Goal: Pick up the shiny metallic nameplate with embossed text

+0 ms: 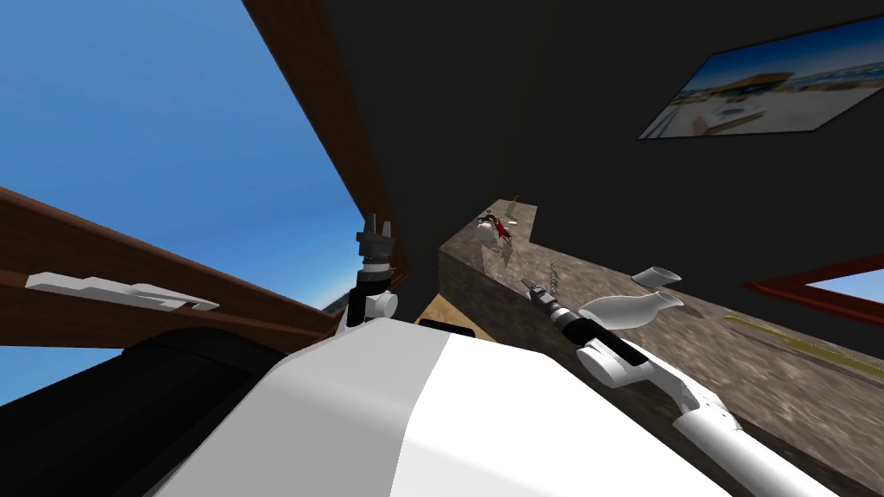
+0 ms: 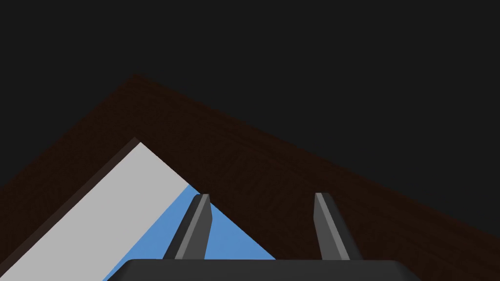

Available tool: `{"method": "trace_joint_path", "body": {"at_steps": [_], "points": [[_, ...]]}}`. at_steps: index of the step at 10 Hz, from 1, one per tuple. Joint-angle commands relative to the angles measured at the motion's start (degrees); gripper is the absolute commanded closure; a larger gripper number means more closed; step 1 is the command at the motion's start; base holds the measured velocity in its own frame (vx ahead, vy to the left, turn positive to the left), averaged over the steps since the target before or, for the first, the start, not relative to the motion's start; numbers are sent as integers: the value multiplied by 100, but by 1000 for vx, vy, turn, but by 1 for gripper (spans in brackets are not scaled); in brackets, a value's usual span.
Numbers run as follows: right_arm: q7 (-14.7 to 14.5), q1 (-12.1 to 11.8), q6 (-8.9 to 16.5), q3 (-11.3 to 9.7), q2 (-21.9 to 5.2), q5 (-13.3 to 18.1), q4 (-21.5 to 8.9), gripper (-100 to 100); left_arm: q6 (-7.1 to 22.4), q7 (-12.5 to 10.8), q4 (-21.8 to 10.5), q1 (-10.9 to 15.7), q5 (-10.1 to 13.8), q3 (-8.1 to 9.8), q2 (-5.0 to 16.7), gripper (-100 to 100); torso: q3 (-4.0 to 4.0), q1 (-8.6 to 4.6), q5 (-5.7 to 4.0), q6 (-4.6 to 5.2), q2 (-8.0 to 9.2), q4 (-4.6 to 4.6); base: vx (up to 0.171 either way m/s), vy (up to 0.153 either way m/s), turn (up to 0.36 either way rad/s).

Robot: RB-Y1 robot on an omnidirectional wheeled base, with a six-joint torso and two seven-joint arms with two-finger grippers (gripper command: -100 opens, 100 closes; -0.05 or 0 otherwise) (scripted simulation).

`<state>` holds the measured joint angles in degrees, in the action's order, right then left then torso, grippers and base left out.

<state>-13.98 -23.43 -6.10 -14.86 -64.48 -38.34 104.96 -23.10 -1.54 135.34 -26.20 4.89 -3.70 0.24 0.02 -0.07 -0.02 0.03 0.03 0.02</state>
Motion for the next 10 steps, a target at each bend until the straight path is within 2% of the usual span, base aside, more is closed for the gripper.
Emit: {"method": "trace_joint_path", "body": {"at_steps": [1,2,3,4,5,6,7,8,9,10], "points": [[-72,-18,286,-18,-286,-234,-64,-100,0,0,0,0,0,0,0,0,0,0,0,0,0,0,-17,-7,158],[-72,-18,300,-18,-421,-234,-64,-100,0,0,0,0,0,0,0,0,0,0,0,-2,1,0,-13,-12,65],[-126,15,502,-93,-636,-421,-186,-100,0,0,0,0,0,0,0,0,0,-1,0,1,0,0,-10,-14,150],[-126,15,524,-93,-724,-421,-186,-100,0,0,0,0,0,0,0,0,-1,-3,0,-3,-2,0,-6,-19,72],[-180,44,749,-167,-950,-600,-305,-100,0,0,0,0,0,0,0,0,-1,-4,-1,2,-3,-1,-4,-16,118],[-180,44,749,-167,-1011,-600,-305,-100,0,0,0,0,0,0,0,0,-2,-4,-1,-1,-4,-1,-6,-20,70],[-231,69,973,-240,-1262,-771,-418,-100,0,0,0,0,0,0,0,0,-2,-5,-1,1,-4,-1,-9,-23,162],[-231,69,973,-240,-1279,-771,-418,-100,0,0,0,0,0,0,0,0,-2,-6,-2,-2,-4,-1,-2,-25,71],[-281,90,1197,-314,-1528,-932,-525,-100,0,0,0,-1,0,0,0,0,-2,-7,-2,3,-4,-1,1,-30,118],[-281,90,1197,-314,-1528,-932,-525,-100,0,0,0,0,0,0,0,0,-3,-8,-3,-1,-6,-1,3,-26,77]]}}
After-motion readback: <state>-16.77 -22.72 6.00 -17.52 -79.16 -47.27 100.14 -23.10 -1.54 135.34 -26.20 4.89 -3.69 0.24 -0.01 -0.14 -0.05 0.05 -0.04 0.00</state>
